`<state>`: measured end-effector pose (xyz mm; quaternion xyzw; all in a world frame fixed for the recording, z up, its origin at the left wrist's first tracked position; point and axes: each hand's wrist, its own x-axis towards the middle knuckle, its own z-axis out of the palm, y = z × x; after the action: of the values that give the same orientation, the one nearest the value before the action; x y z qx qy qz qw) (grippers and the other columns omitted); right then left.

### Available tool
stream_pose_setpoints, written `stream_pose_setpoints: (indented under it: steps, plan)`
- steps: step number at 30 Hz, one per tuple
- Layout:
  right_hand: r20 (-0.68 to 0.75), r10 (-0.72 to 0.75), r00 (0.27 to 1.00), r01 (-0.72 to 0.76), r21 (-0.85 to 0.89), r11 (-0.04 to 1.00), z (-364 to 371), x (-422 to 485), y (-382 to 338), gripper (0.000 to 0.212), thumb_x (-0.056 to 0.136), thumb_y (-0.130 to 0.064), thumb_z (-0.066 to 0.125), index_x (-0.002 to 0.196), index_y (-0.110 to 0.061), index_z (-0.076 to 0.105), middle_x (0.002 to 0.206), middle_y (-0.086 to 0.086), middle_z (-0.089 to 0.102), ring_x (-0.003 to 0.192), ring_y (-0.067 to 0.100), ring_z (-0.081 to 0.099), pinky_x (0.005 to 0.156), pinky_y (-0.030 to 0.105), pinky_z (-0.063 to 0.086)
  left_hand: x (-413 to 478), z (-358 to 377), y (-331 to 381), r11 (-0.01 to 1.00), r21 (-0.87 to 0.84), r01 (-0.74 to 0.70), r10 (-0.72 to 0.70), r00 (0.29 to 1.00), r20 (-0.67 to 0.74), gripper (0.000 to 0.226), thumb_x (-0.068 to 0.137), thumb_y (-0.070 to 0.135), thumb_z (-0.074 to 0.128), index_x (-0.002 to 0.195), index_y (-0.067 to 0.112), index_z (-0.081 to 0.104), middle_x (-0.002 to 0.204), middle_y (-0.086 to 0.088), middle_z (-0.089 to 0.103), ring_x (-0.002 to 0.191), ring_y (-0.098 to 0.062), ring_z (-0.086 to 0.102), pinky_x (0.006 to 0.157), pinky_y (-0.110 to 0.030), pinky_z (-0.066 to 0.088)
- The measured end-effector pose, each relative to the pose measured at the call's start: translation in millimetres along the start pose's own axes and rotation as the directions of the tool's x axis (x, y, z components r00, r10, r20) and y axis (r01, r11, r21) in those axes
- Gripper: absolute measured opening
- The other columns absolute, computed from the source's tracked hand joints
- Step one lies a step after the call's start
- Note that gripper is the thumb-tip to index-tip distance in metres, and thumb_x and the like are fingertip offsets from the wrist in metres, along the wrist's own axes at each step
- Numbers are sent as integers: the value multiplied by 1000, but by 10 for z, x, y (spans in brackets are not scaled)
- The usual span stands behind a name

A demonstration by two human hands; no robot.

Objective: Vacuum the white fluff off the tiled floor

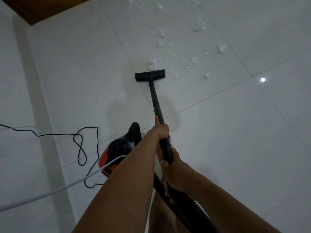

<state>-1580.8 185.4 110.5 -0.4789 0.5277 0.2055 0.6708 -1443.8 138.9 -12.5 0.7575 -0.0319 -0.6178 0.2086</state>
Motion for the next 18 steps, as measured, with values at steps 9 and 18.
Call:
stream_pose_setpoints:
  steps: [9, 18]
  plan:
    - [-22, -32, 999, 31, -62, 998, -154, 290, -457, 61, 110, -31, 37, 159, -40, 3, 98, 13, 66, 39, 7, 58, 38, 19, 45, 286, -242, 417, 998, -50, -31, 32, 999, 6, 75, 104, 22, 34, 154, 47, -15, 86, -12, 59, 69, -16, 57, 83, -39, 58]
    - [-83, -49, 995, 40, -105, 994, -357, 523, -948, 60, 110, -35, 38, 161, -36, 7, 84, 3, 60, 32, 1, 51, 33, 12, 37, 538, -432, 863, 999, -36, -41, 41, 999, -10, 73, 105, 25, 34, 154, 46, -14, 92, -12, 60, 72, -17, 57, 92, -44, 58]
